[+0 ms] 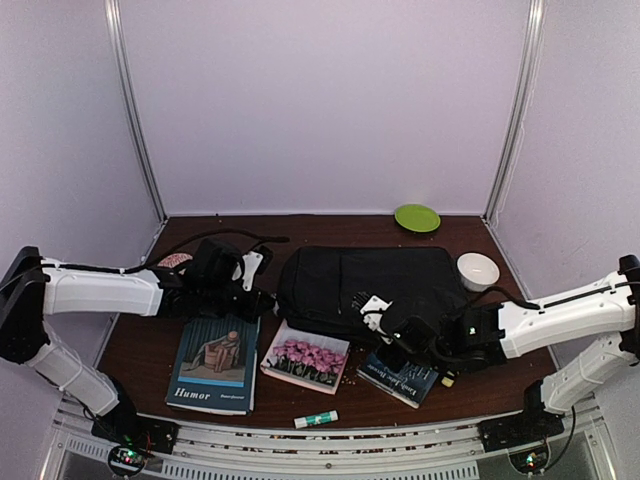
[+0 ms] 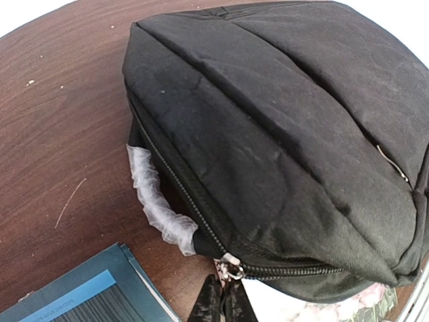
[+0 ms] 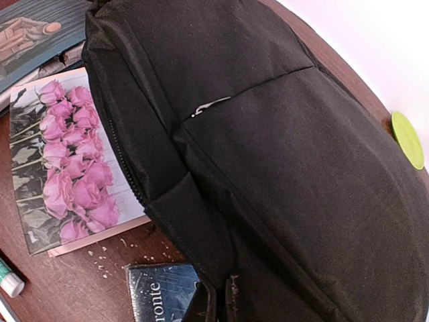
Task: Pack the student bag
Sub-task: Unzip the student bag at the center of the board.
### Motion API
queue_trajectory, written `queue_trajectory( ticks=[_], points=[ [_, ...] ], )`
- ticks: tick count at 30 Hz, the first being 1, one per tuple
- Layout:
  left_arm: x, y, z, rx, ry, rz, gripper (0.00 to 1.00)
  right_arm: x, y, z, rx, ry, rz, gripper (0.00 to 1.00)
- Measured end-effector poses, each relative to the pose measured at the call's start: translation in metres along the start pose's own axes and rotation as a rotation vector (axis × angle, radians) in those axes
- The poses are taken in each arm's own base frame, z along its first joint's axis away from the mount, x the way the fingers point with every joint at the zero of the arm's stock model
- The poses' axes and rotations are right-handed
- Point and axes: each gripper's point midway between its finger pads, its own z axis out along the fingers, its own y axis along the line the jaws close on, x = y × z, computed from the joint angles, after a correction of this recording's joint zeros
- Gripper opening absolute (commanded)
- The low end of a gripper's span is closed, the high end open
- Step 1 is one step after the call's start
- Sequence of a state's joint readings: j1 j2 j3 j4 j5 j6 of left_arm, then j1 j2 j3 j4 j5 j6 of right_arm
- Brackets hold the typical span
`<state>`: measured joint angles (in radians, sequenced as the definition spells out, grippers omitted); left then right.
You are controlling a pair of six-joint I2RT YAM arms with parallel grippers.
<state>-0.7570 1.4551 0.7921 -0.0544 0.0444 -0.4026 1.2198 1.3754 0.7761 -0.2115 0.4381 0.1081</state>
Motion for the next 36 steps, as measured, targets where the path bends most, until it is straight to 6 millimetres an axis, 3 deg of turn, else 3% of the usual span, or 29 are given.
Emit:
queue_trajectory(
  ticks=[2, 5, 8, 14, 18, 22, 26, 30, 36],
  points=[
    [0.001, 0.001, 0.001, -0.004, 0.002, -0.010, 0.00, 0.001, 0.002, 0.000, -0.012, 0.010, 0.005, 0.34],
    [0.003, 0.011, 0.005, -0.033, 0.012, -0.031, 0.00, 0.006, 0.002, -0.001, -0.025, 0.047, 0.007, 0.51],
    [0.004, 0.018, 0.006, -0.057, 0.011, -0.049, 0.00, -0.007, 0.000, -0.007, -0.051, 0.050, 0.055, 0.57],
    [0.005, 0.020, 0.007, -0.058, 0.000, -0.064, 0.00, -0.063, -0.018, -0.037, -0.115, -0.064, 0.309, 0.61],
    [0.007, 0.020, 0.008, -0.051, -0.009, -0.077, 0.00, -0.070, -0.043, -0.050, -0.119, -0.110, 0.613, 0.66],
    [0.006, 0.014, 0.008, -0.043, -0.017, -0.073, 0.00, -0.039, -0.056, -0.049, -0.103, -0.098, 0.902, 0.80],
    [0.005, 0.006, 0.007, -0.044, -0.032, -0.057, 0.00, -0.003, -0.063, -0.055, -0.081, -0.080, 1.140, 0.79],
    [0.004, -0.003, 0.006, -0.048, -0.046, -0.036, 0.00, 0.018, -0.068, -0.062, -0.090, -0.085, 1.373, 0.77],
    [0.006, -0.016, 0.006, -0.041, -0.053, -0.008, 0.00, 0.066, -0.061, -0.050, -0.047, -0.012, 1.560, 0.76]
  ],
)
